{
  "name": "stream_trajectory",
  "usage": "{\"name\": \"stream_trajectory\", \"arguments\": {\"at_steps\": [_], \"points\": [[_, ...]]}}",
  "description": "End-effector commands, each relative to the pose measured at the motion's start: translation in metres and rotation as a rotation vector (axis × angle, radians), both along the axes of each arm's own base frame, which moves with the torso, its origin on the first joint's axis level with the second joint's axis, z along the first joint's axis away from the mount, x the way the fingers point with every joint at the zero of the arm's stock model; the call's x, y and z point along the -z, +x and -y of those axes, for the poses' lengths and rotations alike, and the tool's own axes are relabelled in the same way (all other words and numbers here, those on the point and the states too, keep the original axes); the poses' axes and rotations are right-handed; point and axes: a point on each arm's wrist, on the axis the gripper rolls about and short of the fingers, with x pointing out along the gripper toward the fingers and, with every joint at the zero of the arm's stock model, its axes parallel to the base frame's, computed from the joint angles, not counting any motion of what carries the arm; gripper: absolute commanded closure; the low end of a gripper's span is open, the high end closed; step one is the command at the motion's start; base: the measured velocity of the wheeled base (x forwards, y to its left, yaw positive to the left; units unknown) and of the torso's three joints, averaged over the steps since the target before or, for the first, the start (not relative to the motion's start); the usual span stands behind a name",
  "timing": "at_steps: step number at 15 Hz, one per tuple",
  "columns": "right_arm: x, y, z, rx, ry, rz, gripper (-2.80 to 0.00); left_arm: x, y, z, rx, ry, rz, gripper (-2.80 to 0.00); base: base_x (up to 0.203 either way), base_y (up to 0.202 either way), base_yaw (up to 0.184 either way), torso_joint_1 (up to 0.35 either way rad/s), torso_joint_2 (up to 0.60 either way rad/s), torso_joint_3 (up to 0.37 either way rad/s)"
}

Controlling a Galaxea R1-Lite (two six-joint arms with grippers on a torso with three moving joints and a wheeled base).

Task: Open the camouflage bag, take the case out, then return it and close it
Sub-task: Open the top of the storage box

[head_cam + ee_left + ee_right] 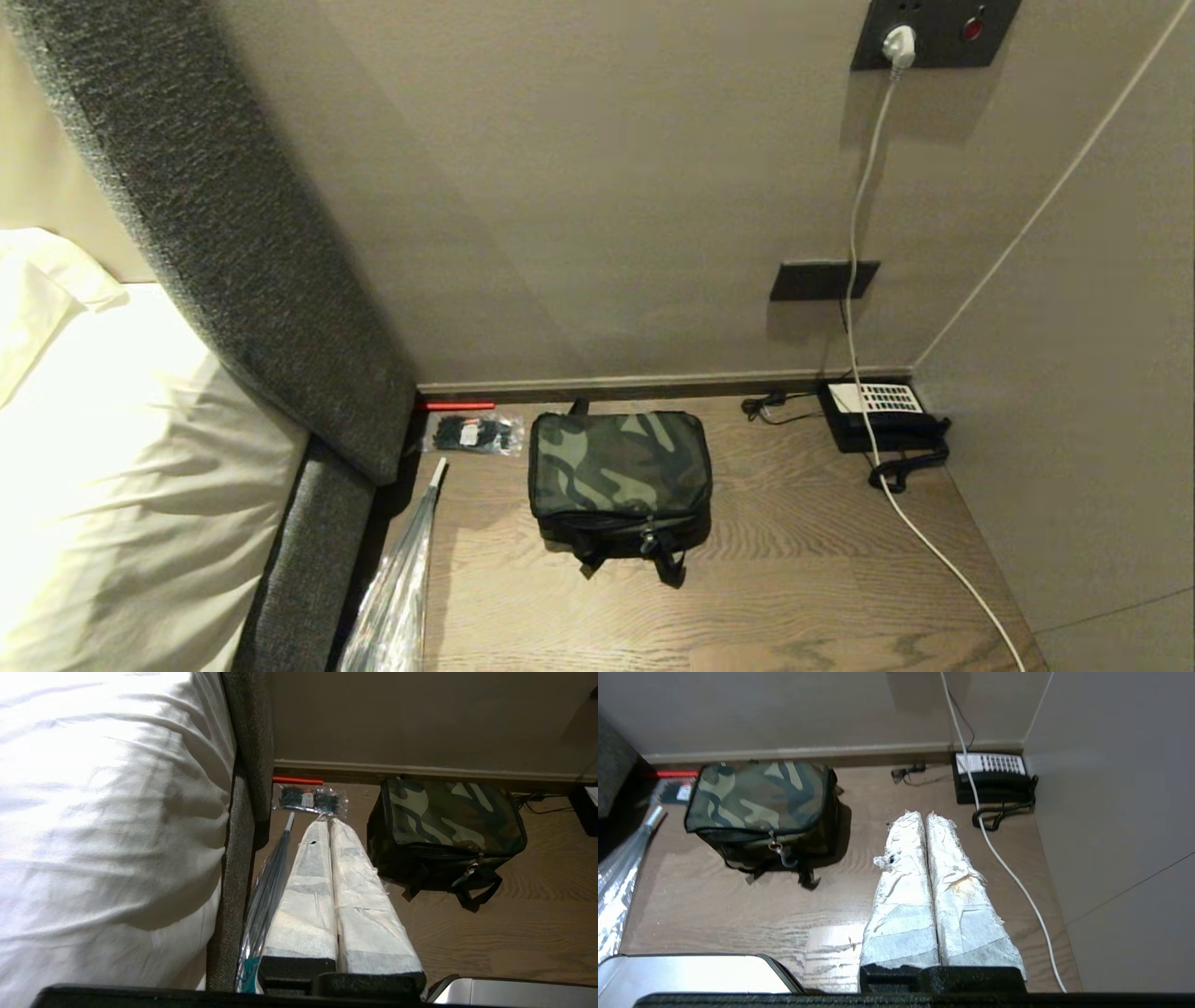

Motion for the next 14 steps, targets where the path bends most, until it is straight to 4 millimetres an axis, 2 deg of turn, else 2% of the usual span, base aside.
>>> {"name": "stream_trajectory", "arguments": {"at_steps": [1,14], "points": [[0.0,0.0001,0.0,-0.001,-0.001,0.0,0.0,0.0009,0.0001,0.0,-0.001,0.0,-0.001,0.0,0.0,0.0,0.0,0.002,0.0,-0.196],[0.0,0.0001,0.0,0.0,-0.001,0.0,0.0,0.0009,0.0001,0.0,0.0,0.0,-0.001,0.0,0.0,0.0,0.0,0.003,0.0,-0.198]]}}
